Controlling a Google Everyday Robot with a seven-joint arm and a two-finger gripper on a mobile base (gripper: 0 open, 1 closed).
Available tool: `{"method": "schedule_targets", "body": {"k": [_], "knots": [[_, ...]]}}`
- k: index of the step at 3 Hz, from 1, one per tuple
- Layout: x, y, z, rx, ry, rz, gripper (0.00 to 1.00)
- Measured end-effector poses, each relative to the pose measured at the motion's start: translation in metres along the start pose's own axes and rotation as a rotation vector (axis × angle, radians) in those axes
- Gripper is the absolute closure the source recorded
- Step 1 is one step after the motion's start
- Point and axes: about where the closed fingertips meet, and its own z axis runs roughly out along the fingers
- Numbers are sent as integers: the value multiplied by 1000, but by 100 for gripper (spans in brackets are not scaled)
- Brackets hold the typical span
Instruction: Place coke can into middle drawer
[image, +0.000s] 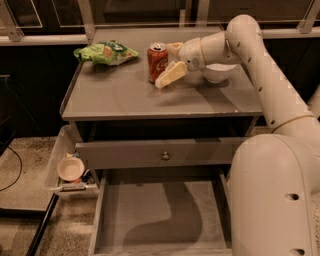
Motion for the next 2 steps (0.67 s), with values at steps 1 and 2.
{"method": "schedule_targets", "body": {"k": [1,2], "knots": [[-7,-2,8,-22,-25,13,0],[-10,-3,11,-27,-33,15,7]]}}
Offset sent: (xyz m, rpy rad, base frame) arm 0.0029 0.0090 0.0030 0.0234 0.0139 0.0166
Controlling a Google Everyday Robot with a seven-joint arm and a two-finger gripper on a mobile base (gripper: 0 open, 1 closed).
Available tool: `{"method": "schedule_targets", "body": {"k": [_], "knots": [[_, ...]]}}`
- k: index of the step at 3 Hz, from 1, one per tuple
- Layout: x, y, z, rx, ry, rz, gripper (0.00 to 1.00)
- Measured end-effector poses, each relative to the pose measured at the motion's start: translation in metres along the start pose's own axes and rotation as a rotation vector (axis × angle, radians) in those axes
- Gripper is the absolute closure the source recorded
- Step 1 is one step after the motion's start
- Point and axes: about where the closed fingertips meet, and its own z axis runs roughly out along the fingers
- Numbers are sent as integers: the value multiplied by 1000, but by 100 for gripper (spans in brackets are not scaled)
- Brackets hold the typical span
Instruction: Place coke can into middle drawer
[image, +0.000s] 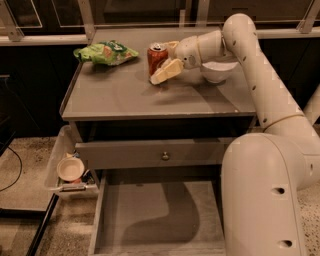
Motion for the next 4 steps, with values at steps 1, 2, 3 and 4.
{"method": "schedule_targets", "body": {"k": [1,2,3,4], "knots": [[0,0,0,0,0,0,30],[0,0,0,0,0,0,54],[0,0,0,0,0,0,78],[-1,-1,8,-9,29,-7,99]]}}
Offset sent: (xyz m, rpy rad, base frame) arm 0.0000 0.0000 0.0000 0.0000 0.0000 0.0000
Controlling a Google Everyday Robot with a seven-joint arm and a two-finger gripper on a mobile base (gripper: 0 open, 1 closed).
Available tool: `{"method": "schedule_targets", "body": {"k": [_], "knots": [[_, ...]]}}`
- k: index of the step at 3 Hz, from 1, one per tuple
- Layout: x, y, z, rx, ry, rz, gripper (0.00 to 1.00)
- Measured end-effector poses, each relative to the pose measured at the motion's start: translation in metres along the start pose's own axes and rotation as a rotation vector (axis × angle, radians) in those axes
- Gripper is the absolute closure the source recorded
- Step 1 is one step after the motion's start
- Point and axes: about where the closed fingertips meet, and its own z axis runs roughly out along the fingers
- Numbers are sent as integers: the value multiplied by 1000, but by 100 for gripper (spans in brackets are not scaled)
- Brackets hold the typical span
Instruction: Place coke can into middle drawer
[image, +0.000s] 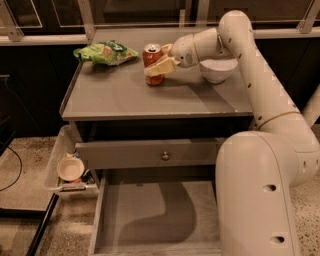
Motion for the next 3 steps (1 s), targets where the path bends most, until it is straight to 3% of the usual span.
{"method": "schedule_targets", "body": {"k": [1,3], "knots": [[-4,3,-8,20,24,-19,100],[-17,47,-64,111,51,-67,100]]}}
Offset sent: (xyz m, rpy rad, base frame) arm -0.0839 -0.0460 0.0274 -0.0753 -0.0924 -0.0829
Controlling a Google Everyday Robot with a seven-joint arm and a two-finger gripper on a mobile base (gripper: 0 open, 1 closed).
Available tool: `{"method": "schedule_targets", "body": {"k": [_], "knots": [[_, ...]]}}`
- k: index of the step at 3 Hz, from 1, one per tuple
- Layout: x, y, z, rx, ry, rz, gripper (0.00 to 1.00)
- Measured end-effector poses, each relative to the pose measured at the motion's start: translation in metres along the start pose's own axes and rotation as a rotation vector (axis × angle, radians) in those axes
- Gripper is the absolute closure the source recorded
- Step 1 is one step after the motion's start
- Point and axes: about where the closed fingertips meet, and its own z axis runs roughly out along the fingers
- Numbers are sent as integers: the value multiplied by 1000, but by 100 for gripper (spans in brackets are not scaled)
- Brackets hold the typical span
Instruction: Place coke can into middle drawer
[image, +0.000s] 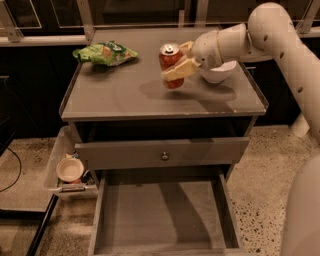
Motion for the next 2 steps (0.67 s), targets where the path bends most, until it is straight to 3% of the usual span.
{"method": "schedule_targets", "body": {"k": [2], "knots": [[16,79,-57,59,34,-14,100]]}}
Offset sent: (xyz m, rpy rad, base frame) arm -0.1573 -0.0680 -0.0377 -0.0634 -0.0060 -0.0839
